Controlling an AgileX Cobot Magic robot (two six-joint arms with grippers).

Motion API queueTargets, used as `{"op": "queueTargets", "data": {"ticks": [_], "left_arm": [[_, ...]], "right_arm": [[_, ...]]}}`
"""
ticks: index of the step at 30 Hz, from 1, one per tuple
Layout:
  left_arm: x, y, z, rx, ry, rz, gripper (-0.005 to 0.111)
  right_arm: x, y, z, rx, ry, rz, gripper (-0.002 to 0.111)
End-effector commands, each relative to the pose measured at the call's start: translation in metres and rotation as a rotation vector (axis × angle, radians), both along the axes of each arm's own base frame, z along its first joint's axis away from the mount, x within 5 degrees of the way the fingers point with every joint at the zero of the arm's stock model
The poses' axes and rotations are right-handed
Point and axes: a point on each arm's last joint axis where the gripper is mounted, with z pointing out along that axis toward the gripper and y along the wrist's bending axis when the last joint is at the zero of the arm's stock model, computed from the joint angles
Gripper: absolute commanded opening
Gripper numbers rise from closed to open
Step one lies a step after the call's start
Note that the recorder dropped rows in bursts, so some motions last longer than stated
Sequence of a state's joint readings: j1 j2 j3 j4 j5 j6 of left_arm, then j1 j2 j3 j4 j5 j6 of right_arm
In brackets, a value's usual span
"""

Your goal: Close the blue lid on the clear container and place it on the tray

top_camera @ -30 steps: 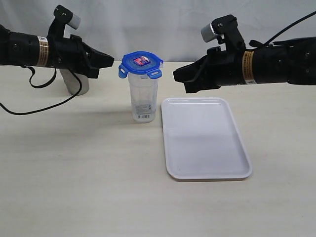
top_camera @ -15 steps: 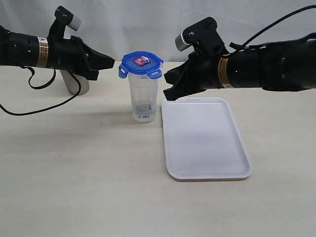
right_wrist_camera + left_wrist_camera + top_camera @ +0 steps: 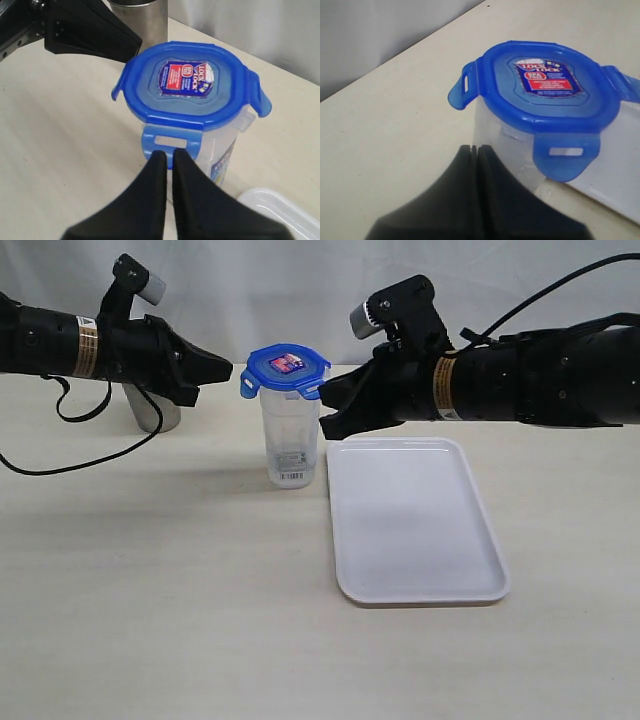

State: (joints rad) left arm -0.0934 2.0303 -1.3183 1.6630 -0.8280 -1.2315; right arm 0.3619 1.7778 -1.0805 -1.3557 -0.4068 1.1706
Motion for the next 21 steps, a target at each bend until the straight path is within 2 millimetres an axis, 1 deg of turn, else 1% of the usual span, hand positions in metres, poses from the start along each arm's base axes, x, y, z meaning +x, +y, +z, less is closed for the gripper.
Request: {"op": "queueTargets", "data": {"ticks": [1, 3, 6, 8, 11, 13, 21], "left_arm": [[-0.001, -0.001, 0.004, -0.009, -0.006, -0.008, 0.0], [-0.001, -0.001, 0.004, -0.009, -0.006, -0.008, 0.0], [-0.002, -0.001, 0.004, -0.01, -0.006, -0.009, 0.0], [-0.001, -0.001, 0.004, -0.011, -0.009, -0.009, 0.0], [-0.001, -0.001, 0.004, -0.01, -0.01, -0.01, 0.0], [-0.001, -0.001, 0.004, -0.01, -0.01, -0.01, 0.0], [-0.002, -0.001, 0.004, -0.009, -0.015, -0.015, 0.0]], "right_arm": [[-0.002, 0.001, -0.001, 0.012, 0.006, 0.011, 0.005], [0.0, 0.0, 0.0, -0.015, -0.015, 0.005, 0.005], [0.01, -0.01, 0.001, -0.091, -0.058, -0.12, 0.005], [0.012, -0.009, -0.002, -0.086, -0.069, -0.109, 0.005], [0.013, -0.001, -0.009, -0.021, -0.077, -0.048, 0.005], [0.015, 0.0, -0.012, -0.015, -0.08, -0.051, 0.005], [0.015, -0.001, -0.012, -0.011, -0.077, -0.06, 0.005]]}}
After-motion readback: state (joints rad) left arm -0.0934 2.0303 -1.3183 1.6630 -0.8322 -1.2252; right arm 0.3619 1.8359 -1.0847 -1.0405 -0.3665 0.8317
